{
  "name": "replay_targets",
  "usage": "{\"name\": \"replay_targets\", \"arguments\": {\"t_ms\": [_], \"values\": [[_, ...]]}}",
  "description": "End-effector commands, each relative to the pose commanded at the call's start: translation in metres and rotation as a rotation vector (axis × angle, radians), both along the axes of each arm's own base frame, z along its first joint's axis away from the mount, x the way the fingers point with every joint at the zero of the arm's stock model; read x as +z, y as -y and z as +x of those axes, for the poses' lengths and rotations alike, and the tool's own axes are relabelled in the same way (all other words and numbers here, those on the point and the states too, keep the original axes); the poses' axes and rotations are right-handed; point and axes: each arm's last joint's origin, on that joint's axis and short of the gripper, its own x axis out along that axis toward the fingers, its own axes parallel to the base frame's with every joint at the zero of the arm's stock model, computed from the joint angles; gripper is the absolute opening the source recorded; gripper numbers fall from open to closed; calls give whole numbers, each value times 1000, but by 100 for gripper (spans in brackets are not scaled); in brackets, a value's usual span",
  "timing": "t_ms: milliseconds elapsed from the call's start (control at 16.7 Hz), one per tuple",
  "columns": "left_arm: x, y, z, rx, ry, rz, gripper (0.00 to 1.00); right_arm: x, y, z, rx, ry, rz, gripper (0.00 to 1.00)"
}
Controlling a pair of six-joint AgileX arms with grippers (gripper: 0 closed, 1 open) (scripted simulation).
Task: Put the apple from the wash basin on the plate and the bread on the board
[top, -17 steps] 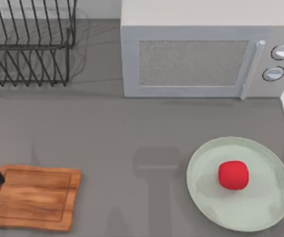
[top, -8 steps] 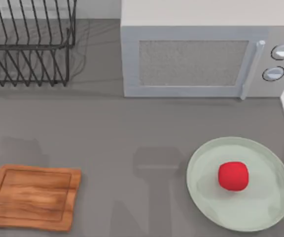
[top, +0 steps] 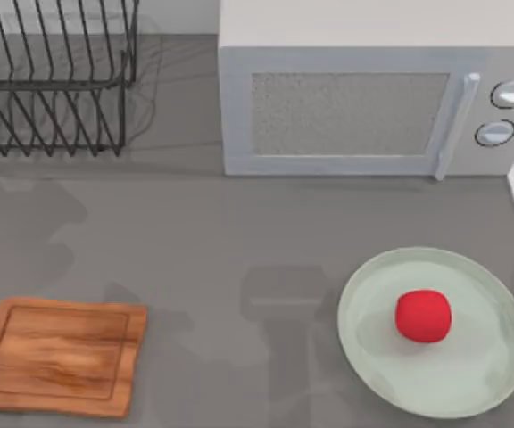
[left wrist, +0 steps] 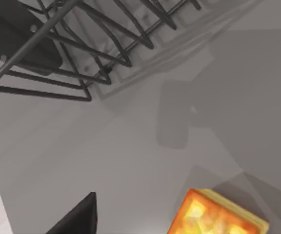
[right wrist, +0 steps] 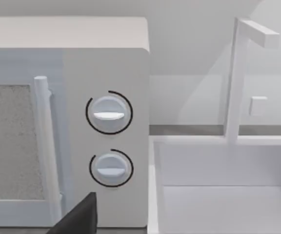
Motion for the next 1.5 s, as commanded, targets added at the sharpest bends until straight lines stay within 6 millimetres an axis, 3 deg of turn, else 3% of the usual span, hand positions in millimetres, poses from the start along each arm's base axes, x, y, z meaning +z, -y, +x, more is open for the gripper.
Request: {"name": "replay_targets", "arguments": {"t_ms": [300, 600, 780, 1140, 1500], "values": [[-26, -28, 66, -166, -385, 123, 100, 0, 0, 0, 0, 0, 0, 100], [-69, -58, 105, -310, -677, 127, 100, 0, 0, 0, 0, 0, 0, 100], [-81, -68, 112, -348, -748, 115, 100, 0, 0, 0, 0, 0, 0, 100], [-83, -67, 112, -353, -752, 115, 100, 0, 0, 0, 0, 0, 0, 100], [-133, -68, 114, -349, -745, 117, 100, 0, 0, 0, 0, 0, 0, 100]]}}
